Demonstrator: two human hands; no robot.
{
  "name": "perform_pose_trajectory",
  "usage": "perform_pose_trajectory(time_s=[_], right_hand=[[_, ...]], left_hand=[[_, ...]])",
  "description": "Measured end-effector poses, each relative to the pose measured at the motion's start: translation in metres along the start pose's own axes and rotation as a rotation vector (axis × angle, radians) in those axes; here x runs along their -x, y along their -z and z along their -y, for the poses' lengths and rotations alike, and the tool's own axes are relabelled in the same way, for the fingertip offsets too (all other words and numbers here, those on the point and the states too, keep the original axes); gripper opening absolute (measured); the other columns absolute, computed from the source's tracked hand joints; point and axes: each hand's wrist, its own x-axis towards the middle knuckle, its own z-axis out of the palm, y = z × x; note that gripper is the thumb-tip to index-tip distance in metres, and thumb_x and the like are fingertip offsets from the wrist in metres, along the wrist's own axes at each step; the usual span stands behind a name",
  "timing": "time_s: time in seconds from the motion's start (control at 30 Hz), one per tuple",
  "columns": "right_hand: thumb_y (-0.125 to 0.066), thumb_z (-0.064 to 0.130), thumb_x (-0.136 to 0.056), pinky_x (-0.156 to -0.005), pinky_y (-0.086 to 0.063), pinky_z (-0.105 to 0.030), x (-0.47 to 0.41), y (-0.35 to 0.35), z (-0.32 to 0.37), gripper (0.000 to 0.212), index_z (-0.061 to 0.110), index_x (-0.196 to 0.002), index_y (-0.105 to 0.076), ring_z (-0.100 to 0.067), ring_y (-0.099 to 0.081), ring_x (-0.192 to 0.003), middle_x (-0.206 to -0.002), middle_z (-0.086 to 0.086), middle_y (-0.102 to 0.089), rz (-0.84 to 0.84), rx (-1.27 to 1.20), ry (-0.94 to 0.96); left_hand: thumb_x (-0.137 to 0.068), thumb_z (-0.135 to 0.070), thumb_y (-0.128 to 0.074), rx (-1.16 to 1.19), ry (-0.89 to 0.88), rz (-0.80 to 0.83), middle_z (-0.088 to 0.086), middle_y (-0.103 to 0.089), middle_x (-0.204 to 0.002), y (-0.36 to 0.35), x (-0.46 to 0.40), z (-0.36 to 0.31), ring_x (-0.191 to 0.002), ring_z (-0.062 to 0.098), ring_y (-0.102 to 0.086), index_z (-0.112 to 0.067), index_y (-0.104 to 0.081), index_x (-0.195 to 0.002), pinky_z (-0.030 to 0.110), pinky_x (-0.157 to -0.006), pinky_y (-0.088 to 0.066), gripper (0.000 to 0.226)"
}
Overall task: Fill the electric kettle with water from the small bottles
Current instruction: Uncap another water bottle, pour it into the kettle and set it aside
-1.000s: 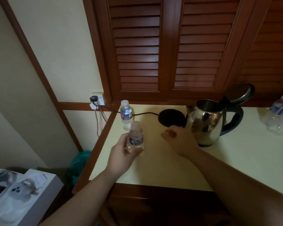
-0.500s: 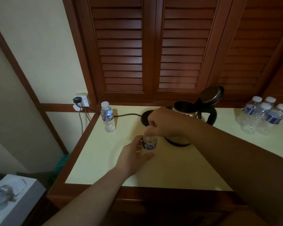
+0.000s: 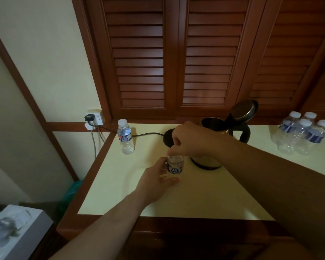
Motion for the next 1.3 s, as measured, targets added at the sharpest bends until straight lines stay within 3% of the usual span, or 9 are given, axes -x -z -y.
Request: perform_pose_trajectory(time_s=[0.1, 0.2, 0.43, 0.57, 0.67, 0.87, 1.0, 1.23, 1.3], right_hand=[[-0.073, 0.035, -0.094, -0.064, -0.041, -0.026, 0.005, 0.003, -0.002, 0.023, 0.014, -0.100, -0.072, -0.012, -0.056, -0.073, -0.088, 0.003, -0.063, 0.002, -0.024, 0.072], [-0.072, 0.031, -0.095, -0.076, -0.045, -0.021, 0.007, 0.005, -0.007, 0.024, 0.023, -0.118, -0.073, -0.005, -0.057, -0.093, -0.109, 0.009, -0.062, 0.029, -0.039, 0.140], [-0.072, 0.016, -0.094, -0.092, -0.055, -0.031, 0.008, 0.005, -0.015, 0.031, 0.027, -0.122, -0.075, -0.004, -0.060, -0.105, -0.115, 0.014, -0.064, -0.012, -0.104, 0.174], [-0.078, 0.023, -0.091, -0.085, -0.053, -0.021, 0.018, 0.007, -0.028, 0.036, 0.026, -0.127, -0.072, -0.005, -0.062, -0.101, -0.112, 0.013, -0.063, -0.156, -0.237, 0.112], [-0.079, 0.029, -0.090, -0.075, -0.050, -0.012, 0.033, -0.009, -0.045, 0.038, 0.026, -0.127, -0.070, 0.004, -0.062, -0.094, -0.104, 0.018, -0.064, -0.243, -0.325, -0.018], [-0.076, 0.040, -0.090, -0.084, -0.058, -0.033, 0.069, -0.089, -0.081, 0.029, 0.026, -0.114, -0.069, -0.009, -0.063, -0.091, -0.102, 0.006, -0.065, -0.096, -0.309, -0.228], [-0.072, 0.049, -0.090, -0.078, -0.046, -0.021, 0.082, -0.134, -0.097, 0.041, 0.026, -0.125, -0.069, -0.005, -0.054, -0.089, -0.105, 0.012, -0.056, -0.064, -0.236, -0.295], [-0.052, 0.063, -0.092, -0.093, -0.046, -0.032, 0.096, -0.138, -0.130, 0.043, 0.030, -0.114, -0.070, -0.014, -0.052, -0.113, -0.113, 0.011, -0.059, -0.241, -0.167, -0.414], [-0.049, 0.066, -0.093, -0.107, -0.043, -0.039, 0.105, -0.139, -0.150, 0.055, 0.030, -0.132, -0.064, -0.021, -0.048, -0.131, -0.135, 0.007, -0.059, -0.255, -0.129, -0.495]], left_hand=[[-0.079, -0.048, -0.085, 0.001, -0.010, -0.003, -0.022, -0.068, -0.115, 0.001, 0.001, 0.000, -0.104, -0.001, -0.065, -0.053, -0.048, -0.127, 0.007, -0.075, -0.047, 0.061], [-0.079, -0.045, -0.086, 0.021, -0.009, -0.002, -0.021, -0.068, -0.114, 0.001, 0.000, 0.001, -0.103, -0.004, -0.065, -0.051, -0.049, -0.127, 0.007, -0.074, -0.049, 0.061], [-0.080, -0.042, -0.086, 0.026, 0.005, 0.018, -0.018, -0.068, -0.118, 0.000, -0.001, 0.002, -0.104, -0.005, -0.063, -0.048, -0.049, -0.133, 0.000, -0.072, -0.045, 0.065], [-0.080, -0.041, -0.087, 0.003, -0.007, -0.002, -0.017, -0.069, -0.118, -0.003, -0.002, 0.004, -0.108, -0.001, -0.064, -0.044, -0.050, -0.135, 0.002, -0.075, -0.047, 0.066], [-0.077, -0.040, -0.089, 0.032, -0.011, -0.018, -0.016, -0.071, -0.118, -0.006, -0.004, 0.010, -0.112, 0.002, -0.066, -0.043, -0.054, -0.132, 0.016, -0.085, -0.056, 0.065], [-0.075, -0.038, -0.090, 0.066, -0.008, -0.125, -0.021, -0.066, -0.089, -0.012, -0.007, 0.006, -0.088, -0.001, -0.067, -0.037, -0.060, -0.118, 0.017, -0.073, -0.054, 0.053], [-0.078, -0.036, -0.088, 0.206, -0.021, -0.122, -0.009, -0.074, -0.102, -0.009, -0.014, -0.009, -0.095, 0.008, -0.072, -0.038, -0.062, -0.123, 0.035, -0.083, -0.062, 0.052], [-0.083, -0.030, -0.086, 0.093, -0.141, -0.075, -0.010, -0.076, -0.096, 0.026, -0.056, -0.062, -0.085, 0.001, -0.070, -0.037, -0.062, -0.119, 0.022, -0.073, -0.053, 0.044], [-0.083, -0.035, -0.086, -0.014, -0.186, -0.058, -0.011, -0.076, -0.099, 0.038, -0.070, -0.077, -0.085, 0.001, -0.069, -0.034, -0.062, -0.122, 0.021, -0.073, -0.054, 0.046]])
